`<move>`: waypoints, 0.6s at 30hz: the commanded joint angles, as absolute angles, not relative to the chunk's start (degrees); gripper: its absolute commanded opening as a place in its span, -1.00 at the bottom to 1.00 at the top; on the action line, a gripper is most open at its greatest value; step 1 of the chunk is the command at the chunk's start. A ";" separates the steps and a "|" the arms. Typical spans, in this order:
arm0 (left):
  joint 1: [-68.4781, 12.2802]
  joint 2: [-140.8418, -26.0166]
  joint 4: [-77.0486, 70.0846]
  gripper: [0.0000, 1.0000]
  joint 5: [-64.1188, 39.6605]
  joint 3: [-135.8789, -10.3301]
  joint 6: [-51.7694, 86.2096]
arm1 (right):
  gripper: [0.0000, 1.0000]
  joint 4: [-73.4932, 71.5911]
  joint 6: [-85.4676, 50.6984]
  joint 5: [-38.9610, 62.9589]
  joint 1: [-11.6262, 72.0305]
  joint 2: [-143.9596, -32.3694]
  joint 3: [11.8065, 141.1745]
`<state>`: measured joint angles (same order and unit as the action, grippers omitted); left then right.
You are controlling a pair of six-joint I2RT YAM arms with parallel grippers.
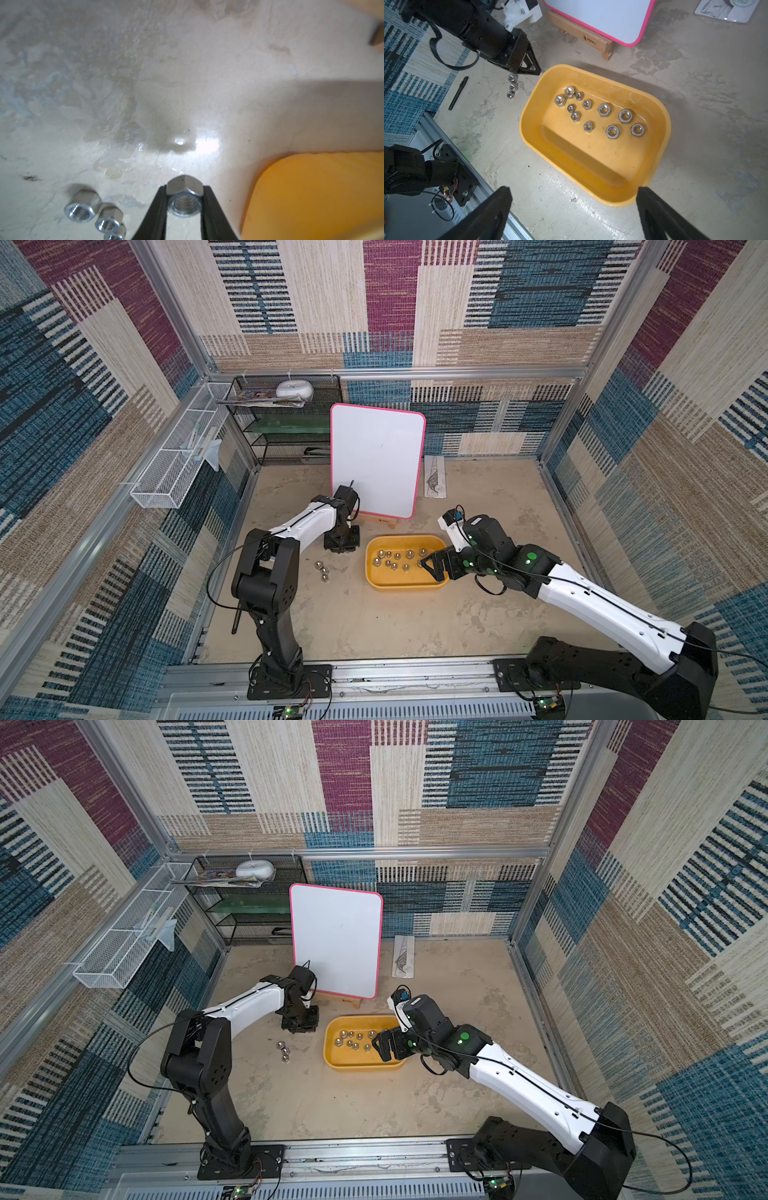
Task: Put the nuts on the desktop into the storage box
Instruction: Pick up the nut from the center of the board, then place the nut in the storage box.
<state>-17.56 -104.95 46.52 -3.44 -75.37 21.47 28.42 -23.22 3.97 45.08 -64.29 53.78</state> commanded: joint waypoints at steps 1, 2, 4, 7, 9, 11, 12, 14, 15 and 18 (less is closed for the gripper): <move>-17.67 -101.68 48.32 -0.53 -5.66 -75.50 23.42 | 0.99 26.82 -22.81 4.54 45.09 -64.62 53.79; -17.78 -100.53 48.72 -0.53 -6.04 -75.63 23.83 | 0.99 26.64 -22.77 4.64 45.09 -64.60 53.72; -18.34 -97.94 49.25 -0.54 -7.46 -75.76 25.01 | 0.99 26.32 -22.88 4.81 45.09 -64.60 53.44; -20.10 -95.05 49.23 -0.52 -9.09 -76.02 26.77 | 0.99 25.93 -22.86 4.84 45.09 -64.45 53.09; -21.74 -94.27 49.48 -0.53 -9.33 -76.63 27.84 | 0.98 25.99 -23.03 4.55 45.12 -64.21 52.87; -23.76 -94.19 49.61 -0.53 -9.33 -77.46 29.00 | 0.99 26.26 -22.94 4.18 45.09 -63.70 52.66; -24.83 -94.57 49.62 -0.53 -9.47 -78.07 29.59 | 0.99 26.43 -23.03 3.83 45.11 -63.35 52.48; -27.42 -96.00 49.57 -0.53 -9.43 -79.57 30.24 | 0.98 26.55 -23.08 3.52 45.11 -62.31 51.84; -28.42 -96.86 49.56 -0.53 -9.19 -80.19 30.51 | 0.99 26.71 -23.11 3.36 45.13 -61.91 51.62; -31.28 -99.85 49.44 -0.55 -8.88 -82.23 31.15 | 0.99 27.47 -23.12 2.65 45.16 -60.68 51.29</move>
<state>-29.80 -98.26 48.97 -8.78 -81.01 29.78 27.53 -23.09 3.79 45.08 -61.39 51.48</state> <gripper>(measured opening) 0.279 0.993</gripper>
